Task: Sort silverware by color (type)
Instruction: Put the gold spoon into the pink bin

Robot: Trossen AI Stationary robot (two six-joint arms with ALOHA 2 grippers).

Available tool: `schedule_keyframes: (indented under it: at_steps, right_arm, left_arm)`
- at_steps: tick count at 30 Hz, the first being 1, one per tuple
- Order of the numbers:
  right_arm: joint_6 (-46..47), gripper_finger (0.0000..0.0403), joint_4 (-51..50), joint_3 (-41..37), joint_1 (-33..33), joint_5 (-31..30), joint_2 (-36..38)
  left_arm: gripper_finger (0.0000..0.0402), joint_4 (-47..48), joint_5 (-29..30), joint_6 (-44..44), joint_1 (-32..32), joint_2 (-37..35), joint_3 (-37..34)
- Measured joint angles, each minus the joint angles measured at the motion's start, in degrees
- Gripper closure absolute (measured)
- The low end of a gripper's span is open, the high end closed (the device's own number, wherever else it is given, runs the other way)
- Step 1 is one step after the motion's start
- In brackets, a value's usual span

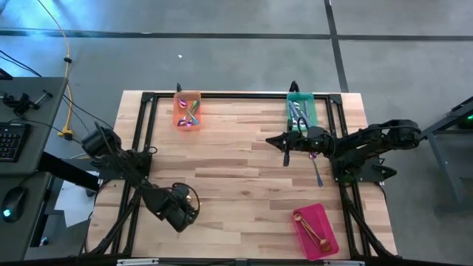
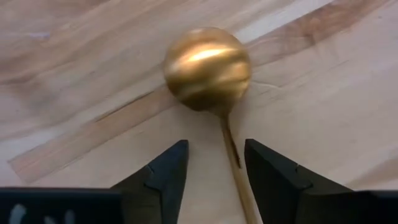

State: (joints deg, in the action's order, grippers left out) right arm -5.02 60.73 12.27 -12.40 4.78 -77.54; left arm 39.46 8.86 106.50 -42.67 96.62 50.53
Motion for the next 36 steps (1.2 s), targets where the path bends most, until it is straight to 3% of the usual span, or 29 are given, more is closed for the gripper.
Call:
schedule_keyframes:
  at_steps: [6,12,15,19,23,27,32,36]
  right_arm:
    - [0.0,0.0403,0.0,0.0,0.0,0.0,0.0]
    - [0.0,0.0403,0.0,0.0,0.0,0.0,0.0]
    - [0.0,0.0403,0.0,0.0,0.0,0.0,0.0]
    - [0.0,0.0403,-0.7,0.0,0.0,-0.3,0.0]
    - [0.0,0.0403,-1.6,0.0,0.0,-0.7,0.0]
    - [0.0,0.0403,-2.1,0.2,0.0,-0.7,0.0]
    - [1.8,0.0403,-7.6,3.3,0.1,-0.7,-0.1]
    - [4.7,0.0403,-15.7,7.5,0.9,-0.9,-0.3]
  left_arm:
    - [0.0280,1.0,1.5,-1.6,0.2,1.8,0.1]
    - [0.0387,0.8,5.2,-5.7,-0.1,1.5,-0.2]
    - [0.0390,-0.5,8.8,-8.3,-0.3,1.2,-0.3]
    - [0.0397,-4.9,18.0,-12.5,0.7,-0.6,-1.6]
    - [0.0398,-20.1,21.5,-19.4,2.5,-4.6,-8.8]
    - [0.0399,-43.3,23.8,-30.7,7.2,-7.5,-19.3]
    - [0.0400,-69.8,20.9,-48.1,15.8,-7.6,-29.1]
    - [0.0401,-84.1,15.5,-61.9,23.5,-7.6,-32.9]
